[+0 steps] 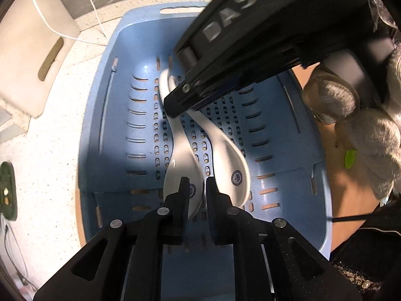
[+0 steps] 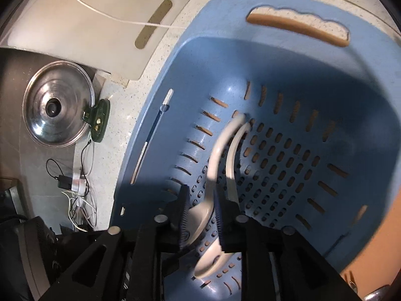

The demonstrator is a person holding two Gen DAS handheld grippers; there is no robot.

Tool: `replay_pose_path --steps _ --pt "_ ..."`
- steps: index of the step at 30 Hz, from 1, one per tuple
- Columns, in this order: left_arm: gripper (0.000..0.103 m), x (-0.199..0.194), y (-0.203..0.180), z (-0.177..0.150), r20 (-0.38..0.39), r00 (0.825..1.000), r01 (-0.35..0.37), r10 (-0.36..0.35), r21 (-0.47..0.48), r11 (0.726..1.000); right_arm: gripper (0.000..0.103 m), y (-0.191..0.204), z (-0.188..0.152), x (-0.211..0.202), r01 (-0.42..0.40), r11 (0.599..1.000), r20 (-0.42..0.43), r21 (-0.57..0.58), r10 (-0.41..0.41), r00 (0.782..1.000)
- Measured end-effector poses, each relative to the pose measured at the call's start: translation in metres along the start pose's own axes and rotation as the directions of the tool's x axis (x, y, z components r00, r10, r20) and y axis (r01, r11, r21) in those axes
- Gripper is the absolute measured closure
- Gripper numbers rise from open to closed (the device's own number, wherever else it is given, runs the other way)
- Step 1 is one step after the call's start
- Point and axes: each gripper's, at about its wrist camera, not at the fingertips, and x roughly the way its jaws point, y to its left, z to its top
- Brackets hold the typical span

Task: Organize utensils
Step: 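Open the left tool to release the white spoon into the basket, then grasp the green plastic spoon with the left tool while the right tool grasps a red-tipped chopstick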

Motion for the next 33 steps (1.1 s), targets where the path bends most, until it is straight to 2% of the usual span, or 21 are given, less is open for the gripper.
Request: replay_pose_path --steps 4,7,8,10,14,16,18,21,26,28,33 --pt "0.089 -0.011 0.001 0.000 0.018 1.000 -0.011 0.012 -0.007 1.000 0.079 0.001 -0.009 -0.030 -0.004 0.999 0.046 -0.039 0.006 0.999" --pt "0.080 -0.026 -0.002 0.000 0.052 0.998 -0.020 0.020 -0.007 1.000 0.068 -0.002 -0.023 -0.057 -0.010 0.998 0.094 -0.069 0.016 0.995" --pt "0.074 -0.031 -0.004 0.000 0.064 0.998 -0.022 0.022 -0.003 1.000 0.063 -0.005 -0.029 -0.069 -0.007 0.997 0.111 -0.081 0.016 0.994" --pt "0.068 -0.041 -0.008 0.001 0.097 0.995 -0.031 0.032 -0.007 0.999 0.062 -0.012 -0.041 -0.092 0.004 0.995 0.148 -0.103 0.012 0.989" --pt "0.056 -0.063 -0.019 0.002 0.162 0.987 -0.004 0.008 -0.028 1.000 0.059 -0.038 -0.068 -0.140 0.032 0.994 0.231 -0.100 -0.008 0.973" --pt "0.053 -0.068 -0.030 0.002 0.196 0.981 0.019 -0.013 -0.030 0.999 0.058 -0.056 -0.081 -0.166 0.042 0.996 0.285 -0.077 -0.018 0.958" --pt "0.047 -0.071 -0.045 0.006 0.216 0.976 0.036 -0.030 -0.024 0.999 0.049 -0.077 -0.098 -0.192 0.051 0.998 0.347 -0.042 -0.033 0.937" --pt "0.046 -0.074 -0.070 0.011 0.245 0.966 0.089 -0.086 -0.001 0.996 0.045 -0.111 -0.128 -0.227 0.070 0.997 0.440 0.012 -0.068 0.896" --pt "0.046 -0.062 -0.111 0.018 0.224 0.965 0.132 -0.139 0.044 0.990 0.036 -0.153 -0.173 -0.257 0.135 0.987 0.486 0.084 -0.159 0.859" --pt "0.046 -0.053 -0.128 0.020 0.200 0.964 0.164 -0.173 0.064 0.984 0.034 -0.167 -0.187 -0.261 0.129 0.985 0.485 0.114 -0.169 0.858" --pt "0.046 -0.030 -0.151 0.028 0.133 0.965 0.217 -0.225 0.072 0.974 0.034 -0.195 -0.216 -0.260 0.086 0.981 0.442 0.174 -0.156 0.883"
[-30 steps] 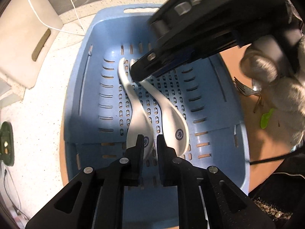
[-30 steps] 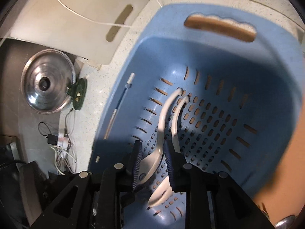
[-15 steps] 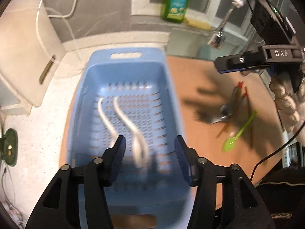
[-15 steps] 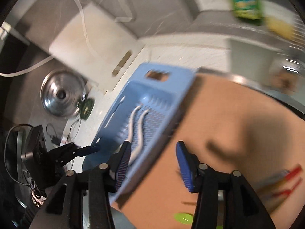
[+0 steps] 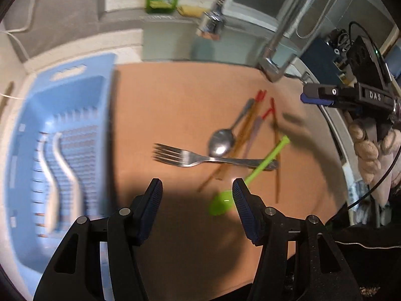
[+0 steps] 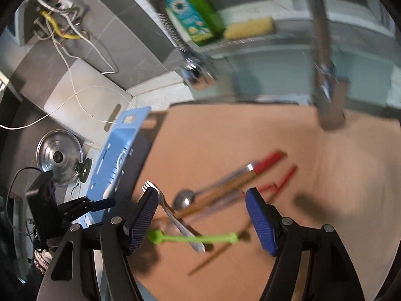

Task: Organize utensils
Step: 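Grasp the green plastic spoon with the left tool while the right tool grasps a red-tipped chopstick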

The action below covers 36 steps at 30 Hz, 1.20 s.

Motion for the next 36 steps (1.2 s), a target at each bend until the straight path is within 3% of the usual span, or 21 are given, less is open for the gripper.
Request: replay_pose_path --steps 10,13,15,18,20,29,36 --pt "0.046 0.027 -0.036 -0.007 -0.082 0.996 0.035 -0.027 0.097 0.995 0.035 -0.032 -0.028 0.001 -0.057 0.993 -0.060 0.102 0.063 0.996" --pt "0.048 0.036 -0.050 -0.012 -0.110 0.994 0.031 -0.016 0.143 0.989 0.049 -0.041 -0.031 0.007 -0.048 0.989 -0.089 0.139 0.061 0.994" --pt "0.058 0.041 -0.058 -0.014 -0.129 0.992 0.028 -0.005 0.181 0.983 0.054 -0.048 -0.032 0.013 -0.041 0.984 -0.106 0.171 0.060 0.993" --pt "0.063 0.046 -0.069 -0.012 -0.147 0.989 0.028 0.005 0.226 0.974 0.064 -0.055 -0.030 0.020 -0.037 0.977 -0.126 0.209 0.065 0.990" --pt "0.068 0.052 -0.076 -0.009 -0.164 0.986 0.023 0.021 0.264 0.964 0.067 -0.059 -0.029 0.026 -0.012 0.974 -0.143 0.228 0.046 0.989" --pt "0.068 0.069 -0.088 -0.002 -0.204 0.975 -0.007 0.085 0.356 0.935 0.067 -0.073 -0.019 0.048 0.078 0.954 -0.216 0.288 -0.014 0.976" --pt "0.068 0.074 -0.091 0.002 -0.216 0.971 -0.008 0.100 0.392 0.920 0.069 -0.057 -0.011 0.063 0.182 0.959 -0.264 0.218 -0.122 0.957"
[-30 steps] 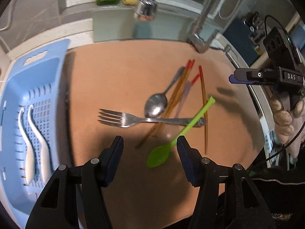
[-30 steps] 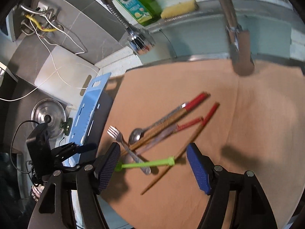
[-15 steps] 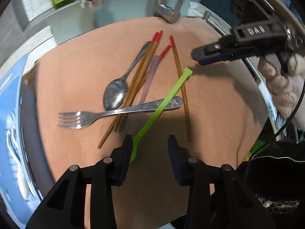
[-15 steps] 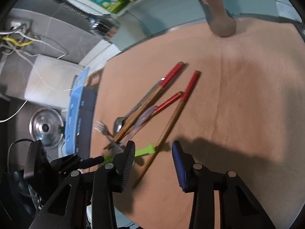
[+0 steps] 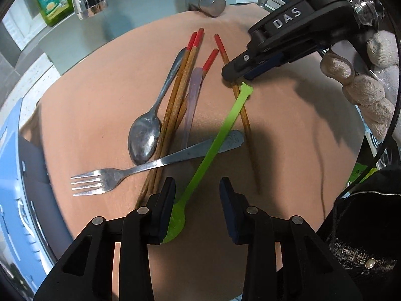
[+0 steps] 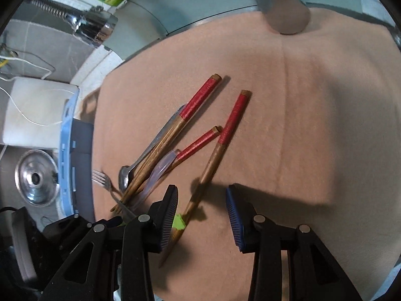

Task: Organize utensils
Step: 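Grasp the green plastic spoon with the left tool while the right tool grasps a red-tipped chopstick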

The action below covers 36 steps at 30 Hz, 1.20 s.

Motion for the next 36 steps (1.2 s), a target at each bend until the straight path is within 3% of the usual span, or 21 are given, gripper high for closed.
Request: replay_pose_path --steps 5,9,19,23,29,32,36 --pt "0.075 0.001 0.000 0.006 -0.021 1.000 -0.017 0.018 0.027 0.999 0.081 0.017 0.002 0.004 0.132 0.985 -0.008 -0.108 -0.133 0.991" --pt "0.080 0.000 -0.002 0.008 -0.030 1.000 -0.004 0.005 0.042 0.999 0.086 0.016 0.002 0.002 0.159 0.973 -0.018 -0.166 -0.164 0.986" --pt "0.080 0.005 -0.013 0.005 -0.046 0.999 0.007 -0.004 0.057 0.998 0.088 -0.008 -0.006 -0.011 0.135 0.978 -0.024 -0.160 -0.140 0.990" --pt "0.080 0.009 -0.016 0.013 -0.058 0.998 0.013 -0.008 0.075 0.997 0.088 -0.009 -0.004 -0.006 0.089 0.990 -0.056 -0.112 -0.096 0.994" --pt "0.086 0.026 -0.034 0.023 -0.114 0.993 -0.008 0.026 0.158 0.987 0.087 0.009 -0.008 -0.002 0.134 0.975 -0.017 -0.179 -0.139 0.990" --pt "0.095 0.024 -0.032 0.025 -0.107 0.994 0.014 -0.001 0.113 0.993 0.088 0.005 -0.009 -0.003 0.118 0.977 -0.020 -0.180 -0.124 0.992" --pt "0.095 0.023 -0.024 0.023 -0.089 0.995 0.042 -0.038 0.038 0.998 0.090 -0.003 -0.012 -0.007 0.112 0.975 -0.024 -0.193 -0.119 0.993"
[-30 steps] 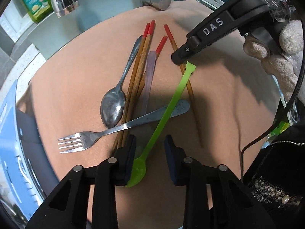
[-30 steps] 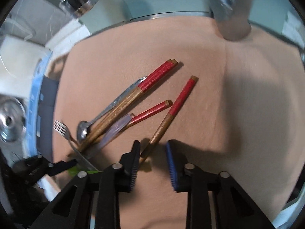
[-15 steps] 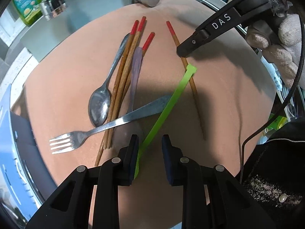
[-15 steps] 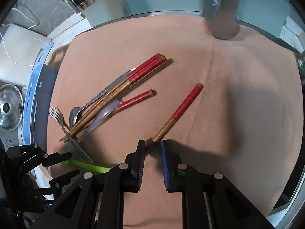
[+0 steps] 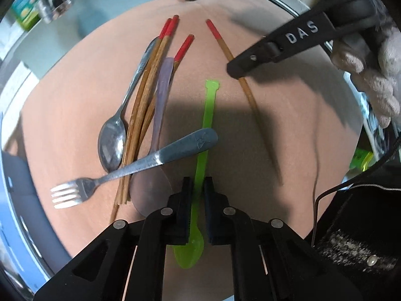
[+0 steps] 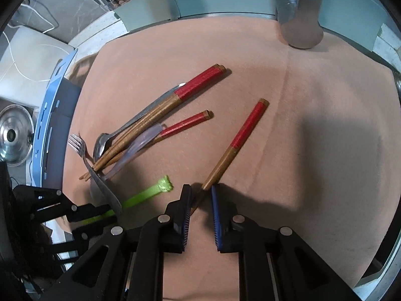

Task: Organize utensils
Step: 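Grasp the green plastic spoon with the left tool while the right tool grasps a red-tipped chopstick, then carry the green spoon with the left tool while the right tool carries the chopstick to the basket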

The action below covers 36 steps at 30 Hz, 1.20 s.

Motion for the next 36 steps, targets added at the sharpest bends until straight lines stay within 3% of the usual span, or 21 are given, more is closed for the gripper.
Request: replay_pose_path --steps 5,10,13,16,20,26,31,36 --pt "0.095 -0.005 0.009 -0.019 -0.002 0.999 0.044 -0.044 -0.035 0.998 0.093 -0.004 -0.002 -0.001 -0.005 1.000 -0.009 0.004 0.005 1.000" --pt "0.095 -0.001 -0.004 -0.015 -0.011 1.000 0.008 -0.007 0.023 1.000 0.090 -0.006 0.002 0.005 -0.027 0.999 -0.019 0.044 0.028 0.999" --pt "0.096 0.000 -0.004 -0.012 0.004 1.000 0.020 -0.020 0.005 1.000 0.090 -0.003 0.000 0.005 -0.027 0.999 0.005 0.037 0.027 1.000" --pt "0.098 -0.002 0.001 -0.010 0.038 0.995 0.099 -0.097 -0.070 0.993 0.093 -0.013 -0.005 0.003 -0.080 0.994 0.026 0.077 0.078 0.997" --pt "0.098 -0.003 0.002 -0.002 0.085 0.984 0.162 -0.154 -0.101 0.982 0.097 -0.030 -0.020 -0.005 -0.142 0.981 0.060 0.133 0.135 0.989" --pt "0.098 0.001 -0.013 0.017 0.143 0.968 0.224 -0.204 -0.133 0.966 0.097 -0.058 -0.036 -0.011 -0.205 0.951 0.104 0.232 0.186 0.977" --pt "0.098 -0.004 -0.008 0.030 0.210 0.955 0.245 -0.209 -0.164 0.955 0.097 -0.062 -0.041 -0.031 -0.256 0.931 0.169 0.260 0.217 0.961" --pt "0.098 -0.027 0.007 0.029 0.271 0.947 0.229 -0.174 -0.188 0.955 0.097 -0.046 -0.031 -0.058 -0.284 0.934 0.231 0.216 0.234 0.945"
